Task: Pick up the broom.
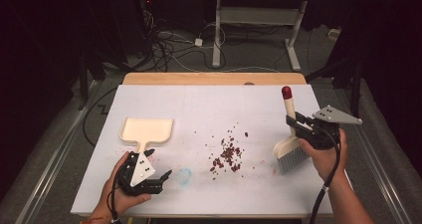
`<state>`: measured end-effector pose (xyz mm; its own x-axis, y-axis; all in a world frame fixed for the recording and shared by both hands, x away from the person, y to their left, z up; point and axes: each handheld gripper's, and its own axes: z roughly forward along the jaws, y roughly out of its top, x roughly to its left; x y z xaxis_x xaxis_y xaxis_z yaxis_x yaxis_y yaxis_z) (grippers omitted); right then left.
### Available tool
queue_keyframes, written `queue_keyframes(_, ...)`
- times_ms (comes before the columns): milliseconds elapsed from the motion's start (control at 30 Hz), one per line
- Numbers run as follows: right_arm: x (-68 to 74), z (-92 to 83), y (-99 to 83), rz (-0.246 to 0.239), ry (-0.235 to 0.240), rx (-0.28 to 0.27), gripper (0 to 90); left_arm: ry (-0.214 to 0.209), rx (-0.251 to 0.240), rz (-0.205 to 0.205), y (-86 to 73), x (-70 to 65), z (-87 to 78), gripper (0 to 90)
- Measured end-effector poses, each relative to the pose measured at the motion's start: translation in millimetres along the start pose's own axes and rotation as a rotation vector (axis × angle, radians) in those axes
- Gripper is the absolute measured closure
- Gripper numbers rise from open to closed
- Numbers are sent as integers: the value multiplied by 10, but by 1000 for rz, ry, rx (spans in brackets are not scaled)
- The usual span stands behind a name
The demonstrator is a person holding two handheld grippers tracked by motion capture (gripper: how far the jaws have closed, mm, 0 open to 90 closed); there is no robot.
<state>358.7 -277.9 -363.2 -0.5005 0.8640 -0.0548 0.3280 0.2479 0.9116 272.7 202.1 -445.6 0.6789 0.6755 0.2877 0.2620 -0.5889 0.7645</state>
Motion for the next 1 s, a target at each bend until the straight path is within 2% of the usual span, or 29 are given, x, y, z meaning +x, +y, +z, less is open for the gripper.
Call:
queue_keyframes(67,14,-2,10,-5,5,-9,705,-2,-13,-17,-17,26,-17,171)
queue_keyframes(100,24,-10,28,4,33,-30,705,-1,-12,-24,-24,39,-18,171)
queue_keyframes(200,49,-14,54,11,57,-57,705,-2,-16,-32,-44,54,-25,171)
queue_keyframes(333,78,-1,77,1,51,-67,705,-4,-5,-38,-62,71,-9,171)
queue_keyframes(400,79,31,84,32,86,-78,705,-5,-6,-45,-73,63,-13,171)
queue_keyframes(500,98,62,98,40,95,-85,705,-1,2,-32,-75,39,-19,171)
queue_keyframes(600,185,109,135,54,123,-105,705,7,-9,-28,-59,13,-55,171)
queue_keyframes(767,322,171,178,-9,135,-111,705,20,24,14,-76,-69,-65,171)
queue_keyframes(933,365,270,217,-19,157,-116,705,10,14,-8,-98,-55,-66,171)
queue_keyframes(1000,373,334,241,0,181,-128,705,14,21,-19,-125,-55,-75,171)
